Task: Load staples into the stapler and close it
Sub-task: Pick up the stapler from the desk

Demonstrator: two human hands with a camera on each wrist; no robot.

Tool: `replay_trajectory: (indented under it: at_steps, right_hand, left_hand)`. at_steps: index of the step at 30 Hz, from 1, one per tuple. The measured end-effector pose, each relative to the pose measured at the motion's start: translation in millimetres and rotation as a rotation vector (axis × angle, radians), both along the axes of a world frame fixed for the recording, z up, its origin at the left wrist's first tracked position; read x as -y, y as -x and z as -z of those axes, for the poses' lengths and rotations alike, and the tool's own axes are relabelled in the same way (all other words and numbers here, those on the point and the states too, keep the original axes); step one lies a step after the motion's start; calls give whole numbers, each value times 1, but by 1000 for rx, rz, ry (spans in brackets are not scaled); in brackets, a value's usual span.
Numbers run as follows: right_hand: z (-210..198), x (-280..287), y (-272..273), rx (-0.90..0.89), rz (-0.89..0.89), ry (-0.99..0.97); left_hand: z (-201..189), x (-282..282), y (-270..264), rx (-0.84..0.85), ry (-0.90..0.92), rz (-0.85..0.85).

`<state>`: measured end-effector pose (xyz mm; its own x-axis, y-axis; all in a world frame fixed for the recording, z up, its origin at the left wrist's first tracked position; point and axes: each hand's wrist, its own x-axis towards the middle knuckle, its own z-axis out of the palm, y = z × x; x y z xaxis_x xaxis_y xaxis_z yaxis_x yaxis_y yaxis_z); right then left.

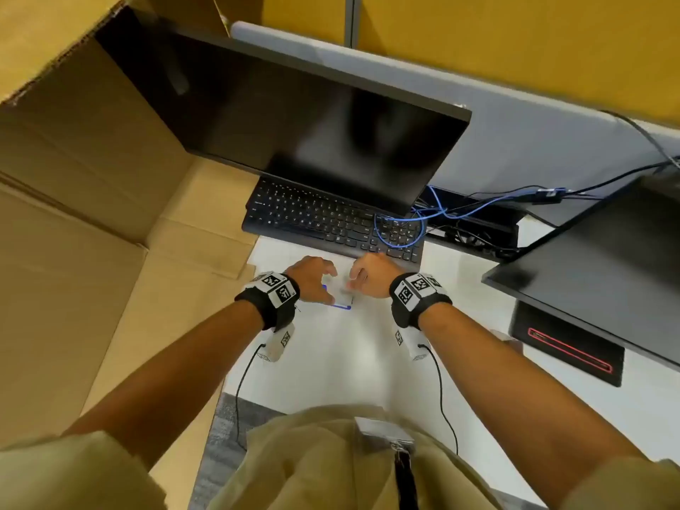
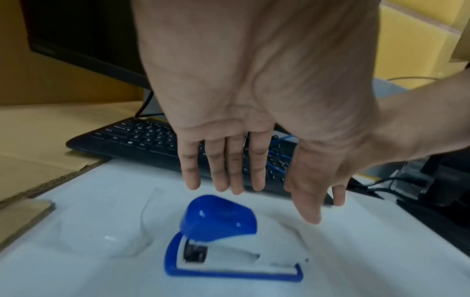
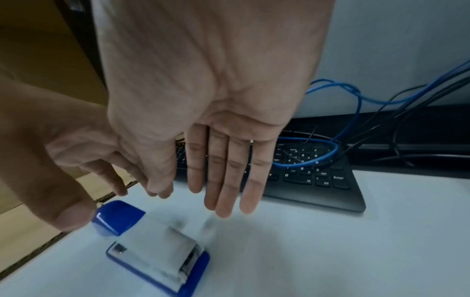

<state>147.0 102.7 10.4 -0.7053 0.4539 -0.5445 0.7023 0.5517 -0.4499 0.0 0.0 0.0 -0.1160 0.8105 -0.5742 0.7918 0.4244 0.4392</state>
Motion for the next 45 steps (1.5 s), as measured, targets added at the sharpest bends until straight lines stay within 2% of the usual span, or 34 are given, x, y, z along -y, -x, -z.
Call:
replay_trajectory:
  at_steps: [6,13,18,23,29,35,40,45]
  right_hand:
    - [13,12,10,53,9,23]
    - [35,31,28,48,-37,-2]
    - [32,40,41,12,-95,-112]
    - [30,49,50,-67,-159,-192]
    - [26,46,36,-169,-12,-157]
    - [15,40,3,-303,19,-61]
    - [13,37,-26,-279,-54,-180]
    - [11,33,-49,-248,-19,-258]
  left_hand:
    - [13,13,1,-61,76,-10]
    - [29,27,10,-48,-93,-144]
    - [32,28,11,-21,-151,-196]
    - [39,28,12,39,-188,-317]
    - [44,33,18,108,-209,-407]
    - [47,36,12,76,-260,-359]
    - [45,38,8,49,-262,-348]
    - [51,39,6,52,-275,-353]
